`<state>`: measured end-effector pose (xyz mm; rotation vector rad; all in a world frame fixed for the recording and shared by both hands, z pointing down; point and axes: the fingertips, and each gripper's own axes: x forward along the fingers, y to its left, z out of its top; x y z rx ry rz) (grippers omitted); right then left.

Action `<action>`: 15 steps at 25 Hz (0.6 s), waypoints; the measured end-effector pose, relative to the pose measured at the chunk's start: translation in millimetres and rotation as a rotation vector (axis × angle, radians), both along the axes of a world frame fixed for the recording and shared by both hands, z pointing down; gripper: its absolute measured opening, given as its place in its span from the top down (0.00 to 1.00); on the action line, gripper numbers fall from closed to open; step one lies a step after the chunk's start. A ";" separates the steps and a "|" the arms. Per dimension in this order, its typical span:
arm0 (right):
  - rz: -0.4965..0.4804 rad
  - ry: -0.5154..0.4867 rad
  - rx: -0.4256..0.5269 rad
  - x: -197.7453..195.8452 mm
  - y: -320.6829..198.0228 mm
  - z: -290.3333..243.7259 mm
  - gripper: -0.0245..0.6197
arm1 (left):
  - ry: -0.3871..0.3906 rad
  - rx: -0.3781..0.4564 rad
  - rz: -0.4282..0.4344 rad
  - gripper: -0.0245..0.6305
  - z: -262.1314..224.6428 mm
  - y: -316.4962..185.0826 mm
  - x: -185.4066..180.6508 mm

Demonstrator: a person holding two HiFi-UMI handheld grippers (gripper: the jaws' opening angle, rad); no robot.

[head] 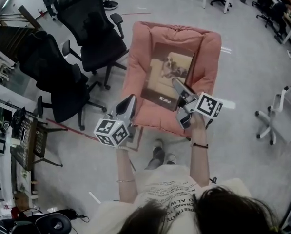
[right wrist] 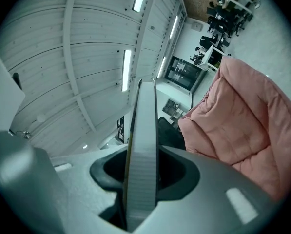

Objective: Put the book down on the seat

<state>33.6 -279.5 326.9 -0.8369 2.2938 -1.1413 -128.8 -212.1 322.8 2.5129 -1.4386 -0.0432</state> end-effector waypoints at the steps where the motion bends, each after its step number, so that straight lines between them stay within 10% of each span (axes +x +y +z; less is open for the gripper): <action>1: 0.002 0.002 -0.002 -2.9 -4.3 1.1 0.73 | 0.005 0.001 0.003 0.97 1.7 -5.4 -2.7; 15: 0.070 0.070 -0.001 -26.7 -66.8 1.9 0.73 | 0.006 0.014 0.091 0.97 3.7 -87.3 -28.6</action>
